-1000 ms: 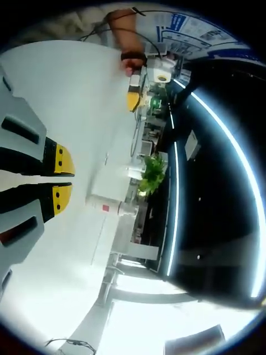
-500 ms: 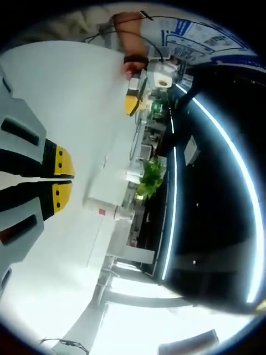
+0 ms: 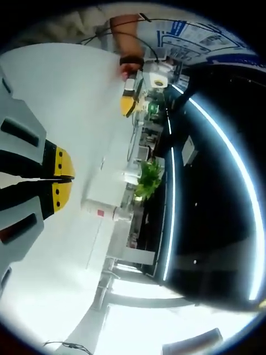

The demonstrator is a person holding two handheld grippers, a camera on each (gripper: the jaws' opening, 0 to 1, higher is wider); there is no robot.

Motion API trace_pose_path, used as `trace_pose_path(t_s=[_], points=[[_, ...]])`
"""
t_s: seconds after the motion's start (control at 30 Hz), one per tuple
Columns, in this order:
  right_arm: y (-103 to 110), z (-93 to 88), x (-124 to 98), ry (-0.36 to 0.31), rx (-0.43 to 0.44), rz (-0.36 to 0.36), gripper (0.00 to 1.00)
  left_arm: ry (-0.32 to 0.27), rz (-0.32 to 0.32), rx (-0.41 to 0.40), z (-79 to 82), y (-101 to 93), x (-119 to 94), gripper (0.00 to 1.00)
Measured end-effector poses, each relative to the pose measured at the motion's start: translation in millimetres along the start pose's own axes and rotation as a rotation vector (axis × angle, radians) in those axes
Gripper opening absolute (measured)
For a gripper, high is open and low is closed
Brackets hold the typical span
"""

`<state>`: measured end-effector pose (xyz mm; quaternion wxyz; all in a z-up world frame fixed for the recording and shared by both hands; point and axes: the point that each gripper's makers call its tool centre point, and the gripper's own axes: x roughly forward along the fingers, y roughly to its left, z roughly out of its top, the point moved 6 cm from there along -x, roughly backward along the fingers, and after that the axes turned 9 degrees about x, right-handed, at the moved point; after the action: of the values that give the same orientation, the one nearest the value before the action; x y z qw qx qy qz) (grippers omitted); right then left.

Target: Clamp pump bottle remove cover press pump head put on cover

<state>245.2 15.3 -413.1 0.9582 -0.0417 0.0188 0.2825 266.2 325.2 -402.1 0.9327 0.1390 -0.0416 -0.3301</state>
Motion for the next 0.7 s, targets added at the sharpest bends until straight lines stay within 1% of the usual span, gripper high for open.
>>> trace_pose_path(t_s=[0.1, 0.2, 0.27, 0.33, 0.4, 0.47, 0.5, 0.57, 0.7], points=[[0, -0.3, 1, 0.003, 0.003, -0.001, 0.00, -0.003, 0.003, 0.001, 1.3, -0.5, 0, 0.04], [0, 0.6, 1, -0.002, 0.016, 0.005, 0.00, -0.023, 0.006, -0.004, 3.9, 0.6, -1, 0.04], [3, 1.9, 0, -0.004, 0.022, 0.008, 0.00, -0.026, 0.007, -0.024, 4.6, 1.8, -1, 0.04], [4, 2.8, 0, -0.004, 0.026, 0.009, 0.00, -0.023, 0.011, -0.021, 3.9, 1.9, -1, 0.04], [7, 3.7, 0, 0.000, 0.031, 0.005, 0.00, -0.026, -0.007, -0.033, 4.5, -0.7, -1, 0.02], [6, 3.3, 1, 0.001, 0.022, -0.006, 0.00, -0.027, 0.005, -0.026, 4.2, 0.8, -1, 0.02], [6, 2.7, 1, 0.000, 0.028, 0.005, 0.00, -0.031, 0.000, -0.042, 4.6, 0.8, -1, 0.02], [8, 2.4, 1, 0.002, 0.022, 0.019, 0.00, -0.027, 0.015, -0.040, 4.2, 2.2, -1, 0.02], [10, 3.7, 2, 0.004, 0.021, 0.017, 0.00, -0.034, 0.024, -0.051, 4.5, 4.5, -1, 0.01]])
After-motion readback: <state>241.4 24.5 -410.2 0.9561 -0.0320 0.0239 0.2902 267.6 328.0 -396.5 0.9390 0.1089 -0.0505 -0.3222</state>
